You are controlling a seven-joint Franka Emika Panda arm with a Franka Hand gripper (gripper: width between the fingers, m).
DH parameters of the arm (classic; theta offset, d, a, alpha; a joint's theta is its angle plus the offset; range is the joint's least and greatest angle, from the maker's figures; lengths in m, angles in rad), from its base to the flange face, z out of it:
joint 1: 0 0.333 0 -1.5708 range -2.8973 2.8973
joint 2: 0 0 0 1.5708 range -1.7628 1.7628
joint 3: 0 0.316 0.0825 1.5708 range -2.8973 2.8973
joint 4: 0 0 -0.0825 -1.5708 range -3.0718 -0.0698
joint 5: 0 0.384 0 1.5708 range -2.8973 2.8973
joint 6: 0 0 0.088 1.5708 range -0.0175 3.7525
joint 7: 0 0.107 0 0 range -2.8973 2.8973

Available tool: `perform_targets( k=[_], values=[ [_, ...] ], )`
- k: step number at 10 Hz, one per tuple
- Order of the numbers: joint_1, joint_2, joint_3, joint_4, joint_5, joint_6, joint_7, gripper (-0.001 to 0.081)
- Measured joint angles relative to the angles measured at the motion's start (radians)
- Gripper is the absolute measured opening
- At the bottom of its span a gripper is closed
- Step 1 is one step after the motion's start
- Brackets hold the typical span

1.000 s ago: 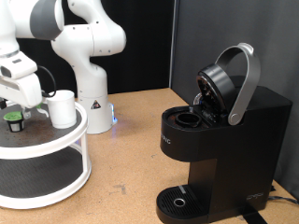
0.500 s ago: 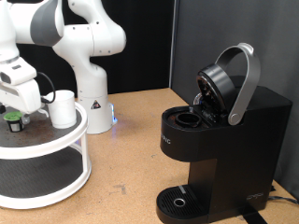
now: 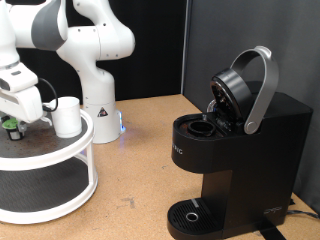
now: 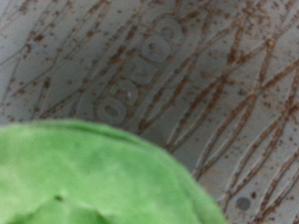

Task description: Make a cup of coffee with the keurig machine

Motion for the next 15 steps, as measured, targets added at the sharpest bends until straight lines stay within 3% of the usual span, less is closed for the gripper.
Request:
perform_targets(
  k=[2,7,9,10,13,15],
  values=[
    [0.001,-0.007,0.0,0.012,0.032,-0.018,-0.009,0.0474],
    [0.006,-0.138,0.016,0.115,0.115,-0.241,-0.075,0.0468],
    [0.007,-0.135,0.015,0.111,0.145,-0.237,-0.06,0.0468],
    [0.018,-0.139,0.015,0.114,0.213,-0.237,-0.044,0.0468],
    [0.096,-0.144,0.021,0.154,0.45,-0.225,0.052,0.0468],
    [0.133,-0.136,0.053,0.155,0.523,-0.132,0.163,0.0468]
  ],
)
